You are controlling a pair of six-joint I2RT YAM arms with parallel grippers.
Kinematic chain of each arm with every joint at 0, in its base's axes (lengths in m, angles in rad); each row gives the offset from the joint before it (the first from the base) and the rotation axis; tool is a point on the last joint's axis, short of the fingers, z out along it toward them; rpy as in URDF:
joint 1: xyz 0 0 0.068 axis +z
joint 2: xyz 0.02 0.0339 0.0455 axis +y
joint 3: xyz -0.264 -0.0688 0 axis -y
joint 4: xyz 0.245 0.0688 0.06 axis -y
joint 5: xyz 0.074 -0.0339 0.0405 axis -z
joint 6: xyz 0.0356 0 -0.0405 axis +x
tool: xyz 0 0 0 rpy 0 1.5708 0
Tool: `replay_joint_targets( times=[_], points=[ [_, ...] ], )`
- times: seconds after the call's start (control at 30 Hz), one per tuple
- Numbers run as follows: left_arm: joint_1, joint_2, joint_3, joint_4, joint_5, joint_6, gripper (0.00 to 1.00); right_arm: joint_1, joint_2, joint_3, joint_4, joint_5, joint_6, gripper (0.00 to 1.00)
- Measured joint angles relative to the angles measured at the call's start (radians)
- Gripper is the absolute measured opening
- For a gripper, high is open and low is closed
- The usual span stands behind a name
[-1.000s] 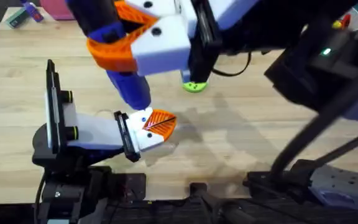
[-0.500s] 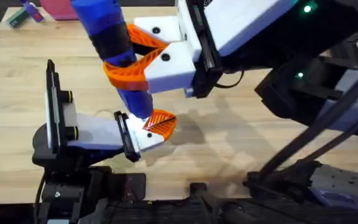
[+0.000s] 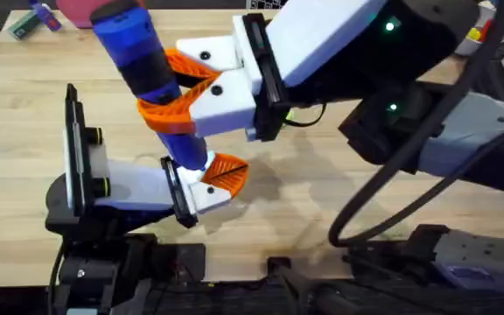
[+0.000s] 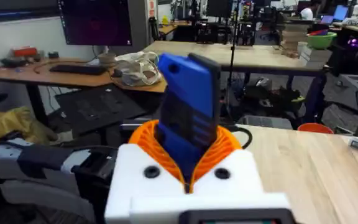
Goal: Pick up the gripper from the table and insert it into the empty holder that is missing its gripper. Then pick up a screw, insert it into the mounting hole, and use the screwdriver to tighten it. Finally, clean up the table by picking up the vegetable and placing it into the bucket.
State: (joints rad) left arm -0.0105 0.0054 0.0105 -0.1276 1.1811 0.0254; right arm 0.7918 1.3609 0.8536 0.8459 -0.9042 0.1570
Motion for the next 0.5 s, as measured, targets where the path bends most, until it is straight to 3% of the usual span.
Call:
replay_joint_targets(
  times=[0.5],
  points=[
    [0.000, 0.000, 0.000, 0.000, 0.000, 0.000, 0.019, 0.000, 0.000, 0.000, 0.006, -0.003, -0.008, 0.024]
  ],
)
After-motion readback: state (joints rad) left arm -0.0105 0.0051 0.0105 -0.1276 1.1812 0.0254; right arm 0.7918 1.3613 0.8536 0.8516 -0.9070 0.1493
